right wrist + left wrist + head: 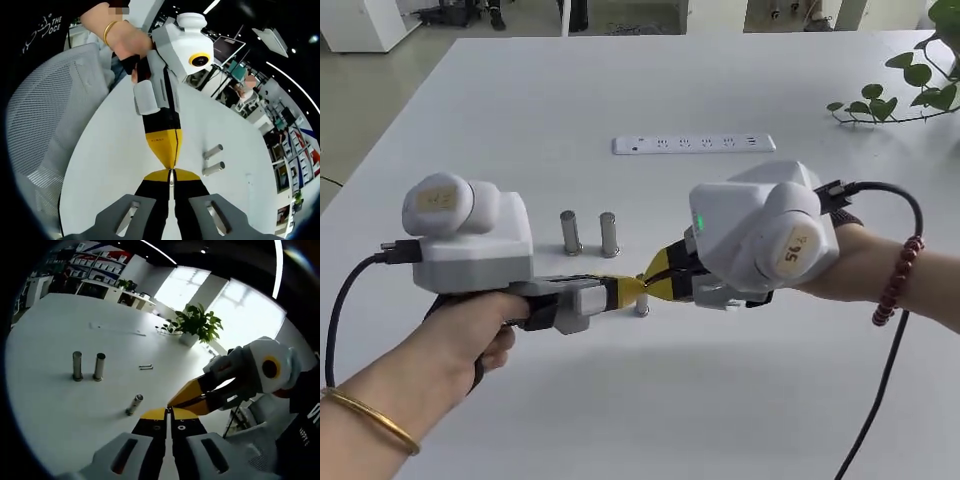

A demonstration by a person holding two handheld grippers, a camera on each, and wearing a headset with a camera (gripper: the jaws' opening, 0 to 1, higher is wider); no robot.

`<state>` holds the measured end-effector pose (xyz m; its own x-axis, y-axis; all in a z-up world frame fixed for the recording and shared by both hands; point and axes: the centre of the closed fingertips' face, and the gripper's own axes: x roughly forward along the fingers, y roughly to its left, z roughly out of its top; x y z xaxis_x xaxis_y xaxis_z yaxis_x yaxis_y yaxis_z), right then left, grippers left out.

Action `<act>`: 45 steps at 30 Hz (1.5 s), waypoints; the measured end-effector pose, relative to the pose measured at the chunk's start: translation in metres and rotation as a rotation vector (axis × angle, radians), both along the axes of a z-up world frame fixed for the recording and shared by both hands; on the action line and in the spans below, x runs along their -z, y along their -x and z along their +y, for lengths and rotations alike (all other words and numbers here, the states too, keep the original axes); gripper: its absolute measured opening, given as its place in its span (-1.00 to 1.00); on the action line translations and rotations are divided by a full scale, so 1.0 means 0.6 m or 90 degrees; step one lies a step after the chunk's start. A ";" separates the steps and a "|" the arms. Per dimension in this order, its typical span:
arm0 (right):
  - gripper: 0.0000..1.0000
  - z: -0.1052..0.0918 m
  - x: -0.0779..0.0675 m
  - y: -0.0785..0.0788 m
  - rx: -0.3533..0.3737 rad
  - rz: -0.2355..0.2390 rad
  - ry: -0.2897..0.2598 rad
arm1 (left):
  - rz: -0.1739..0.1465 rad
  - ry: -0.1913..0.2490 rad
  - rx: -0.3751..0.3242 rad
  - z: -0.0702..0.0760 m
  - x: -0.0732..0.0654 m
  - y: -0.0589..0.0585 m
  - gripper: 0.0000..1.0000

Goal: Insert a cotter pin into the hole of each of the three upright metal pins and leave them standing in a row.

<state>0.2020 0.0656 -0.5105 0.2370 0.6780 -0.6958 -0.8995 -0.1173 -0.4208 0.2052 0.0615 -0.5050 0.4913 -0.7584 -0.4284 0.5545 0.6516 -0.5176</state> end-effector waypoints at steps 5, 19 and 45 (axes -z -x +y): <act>-1.00 0.002 0.000 0.000 0.012 0.007 -0.013 | -0.038 -0.025 0.016 0.001 -0.003 0.000 -1.00; -0.87 -0.018 0.007 0.002 0.132 0.211 -0.109 | -0.098 -0.070 0.061 0.017 -0.004 0.006 -1.00; -0.82 -0.037 0.006 0.097 0.079 0.485 -0.153 | -0.185 -0.047 0.267 -0.022 -0.013 0.085 -1.00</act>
